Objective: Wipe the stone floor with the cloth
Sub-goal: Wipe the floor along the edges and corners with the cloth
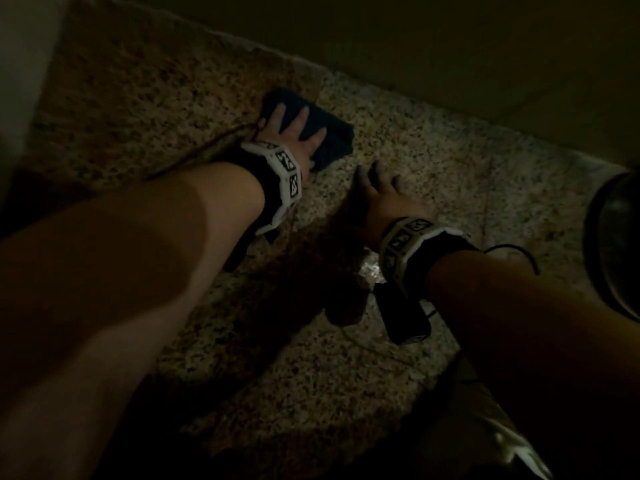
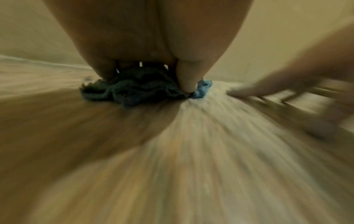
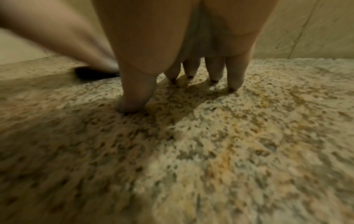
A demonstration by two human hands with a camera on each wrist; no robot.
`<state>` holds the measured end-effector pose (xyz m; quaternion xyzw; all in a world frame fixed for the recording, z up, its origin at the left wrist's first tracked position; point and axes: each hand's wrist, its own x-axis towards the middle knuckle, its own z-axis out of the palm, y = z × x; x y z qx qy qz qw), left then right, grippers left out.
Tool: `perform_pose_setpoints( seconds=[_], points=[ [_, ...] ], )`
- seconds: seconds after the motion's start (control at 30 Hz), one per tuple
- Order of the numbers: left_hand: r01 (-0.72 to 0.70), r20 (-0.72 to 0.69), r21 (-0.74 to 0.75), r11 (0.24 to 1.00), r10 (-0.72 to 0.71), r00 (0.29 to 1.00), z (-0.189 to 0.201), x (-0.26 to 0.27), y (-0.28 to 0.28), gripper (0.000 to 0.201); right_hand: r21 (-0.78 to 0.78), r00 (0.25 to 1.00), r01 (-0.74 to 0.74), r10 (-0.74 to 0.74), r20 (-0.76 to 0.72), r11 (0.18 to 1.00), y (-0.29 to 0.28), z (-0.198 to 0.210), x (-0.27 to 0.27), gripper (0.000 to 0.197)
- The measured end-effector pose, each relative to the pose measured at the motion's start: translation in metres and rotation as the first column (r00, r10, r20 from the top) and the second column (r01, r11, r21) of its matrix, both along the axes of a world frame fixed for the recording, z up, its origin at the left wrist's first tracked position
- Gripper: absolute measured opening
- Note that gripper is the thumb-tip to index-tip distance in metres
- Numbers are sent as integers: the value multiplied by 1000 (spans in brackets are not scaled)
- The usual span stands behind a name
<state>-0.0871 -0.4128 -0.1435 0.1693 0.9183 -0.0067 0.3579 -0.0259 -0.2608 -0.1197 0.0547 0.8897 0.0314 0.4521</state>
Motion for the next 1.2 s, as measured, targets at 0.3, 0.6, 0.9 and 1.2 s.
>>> perform_pose_setpoints(
  seconds=[0.3, 0.6, 0.9, 1.2],
  points=[
    [-86, -36, 97, 992, 89, 995, -6, -57, 45, 63, -137, 999, 16, -20, -28, 990, 13, -6, 5, 93],
    [-168, -27, 152, 974, 174, 984, -5, -14, -18, 91, -41, 947, -29, 15, -322, 999, 5, 11, -48, 41],
    [-122, -28, 4, 993, 122, 992, 4, 6, -60, 94, -61, 972, -90, 74, -222, 994, -48, -22, -106, 68],
    [-110, -10, -68, 992, 110, 994, 2, 15, -58, 101, -52, 985, -117, 109, -136, 992, -28, -9, -44, 62]
  ],
)
